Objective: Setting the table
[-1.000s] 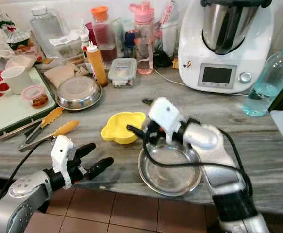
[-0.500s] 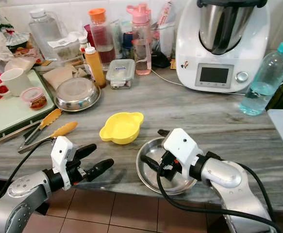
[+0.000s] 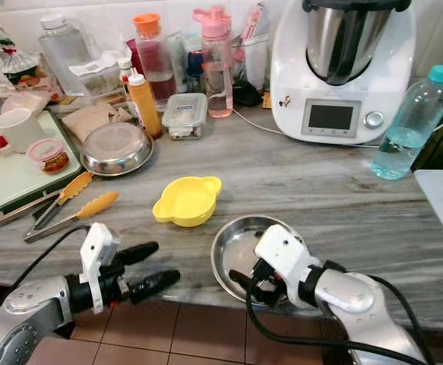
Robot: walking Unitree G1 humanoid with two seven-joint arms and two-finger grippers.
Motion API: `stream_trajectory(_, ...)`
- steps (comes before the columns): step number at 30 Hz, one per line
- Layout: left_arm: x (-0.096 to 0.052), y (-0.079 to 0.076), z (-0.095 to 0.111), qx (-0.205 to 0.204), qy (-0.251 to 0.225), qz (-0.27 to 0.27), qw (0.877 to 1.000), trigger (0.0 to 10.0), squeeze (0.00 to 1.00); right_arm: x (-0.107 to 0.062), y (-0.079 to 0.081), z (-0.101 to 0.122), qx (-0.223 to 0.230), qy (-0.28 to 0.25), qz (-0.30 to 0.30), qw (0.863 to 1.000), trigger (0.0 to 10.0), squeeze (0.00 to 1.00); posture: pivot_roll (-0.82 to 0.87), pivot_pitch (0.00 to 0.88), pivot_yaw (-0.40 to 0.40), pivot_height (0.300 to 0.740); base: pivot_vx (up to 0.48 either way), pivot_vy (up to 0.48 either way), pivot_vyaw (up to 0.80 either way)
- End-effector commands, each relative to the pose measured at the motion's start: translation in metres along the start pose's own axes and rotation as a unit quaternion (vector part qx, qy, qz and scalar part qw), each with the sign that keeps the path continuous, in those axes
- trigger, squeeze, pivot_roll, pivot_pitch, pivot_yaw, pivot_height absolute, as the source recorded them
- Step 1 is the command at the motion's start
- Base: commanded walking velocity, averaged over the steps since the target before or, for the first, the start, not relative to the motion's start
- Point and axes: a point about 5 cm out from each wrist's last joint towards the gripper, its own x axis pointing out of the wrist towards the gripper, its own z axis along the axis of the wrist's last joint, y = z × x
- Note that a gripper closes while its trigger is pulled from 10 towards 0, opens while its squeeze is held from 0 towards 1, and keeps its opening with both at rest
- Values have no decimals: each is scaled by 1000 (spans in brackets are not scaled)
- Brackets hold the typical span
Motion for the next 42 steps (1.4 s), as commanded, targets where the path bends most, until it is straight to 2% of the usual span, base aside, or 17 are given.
stream_trajectory(1, -3, -2, 0, 7, 4, -8, 1000, 10000, 0, 4, 1, 3, -3, -6, 1, 1000, 10000, 1000, -53, 31, 76, 740, 0, 0, 0)
stream_trajectory(8, -15, 1, -20, -2, 9, 0, 1000, 10000, 0, 16, 0, 0, 21, -12, -20, 1000, 10000, 1000, -50, 38, 80, 740, 0, 0, 0)
stream_trajectory(10, -23, -2, -25, -9, 12, -2, 1000, 10000, 0, 23, -3, -2, 28, -14, -42, 999, 10000, 1000, -47, 40, 81, 740, 0, 0, 0)
stream_trajectory(15, -29, -6, -28, -8, 13, -2, 1000, 10000, 0, 27, -4, -2, 37, -20, -47, 998, 10000, 1000, -46, 41, 82, 740, 0, 0, 0)
stream_trajectory(18, -33, -15, -29, -4, 11, -4, 1000, 10000, 0, 33, -5, -4, 38, -17, -52, 998, 10000, 1000, -43, 45, 81, 740, 0, 0, 0)
stream_trajectory(25, -13, -21, -32, -2, 7, -6, 1000, 10000, 0, 42, -6, -12, 45, -2, -53, 998, 10000, 1000, -36, 47, 79, 740, 0, 0, 0)
stream_trajectory(28, -2, -16, -29, -2, 6, -6, 1000, 10000, 0, 48, -3, -18, 51, 12, -42, 998, 10000, 1000, -35, 50, 80, 740, 0, 0, 0)
stream_trajectory(34, 2, -2, -24, -1, 4, -4, 1000, 10000, 0, 58, -2, -21, 55, 11, -37, 998, 10000, 1000, -35, 52, 79, 740, 0, 0, 0)
stream_trajectory(38, -5, 8, -17, 1, 0, -3, 1000, 10000, 0, 68, -6, -21, 55, 9, -44, 997, 10000, 1000, -33, 52, 80, 740, 0, 0, 0)
stream_trajectory(39, -12, 12, -13, 3, -2, -3, 1000, 10000, 0, 72, -8, -21, 55, 8, -47, 997, 10000, 1000, -32, 52, 80, 740, 0, 0, 0)
stream_trajectory(42, -16, 12, -7, 7, -5, -6, 1000, 10000, 0, 76, -12, -21, 51, 7, -52, 997, 10000, 1000, -29, 51, 80, 740, 0, 0, 0)
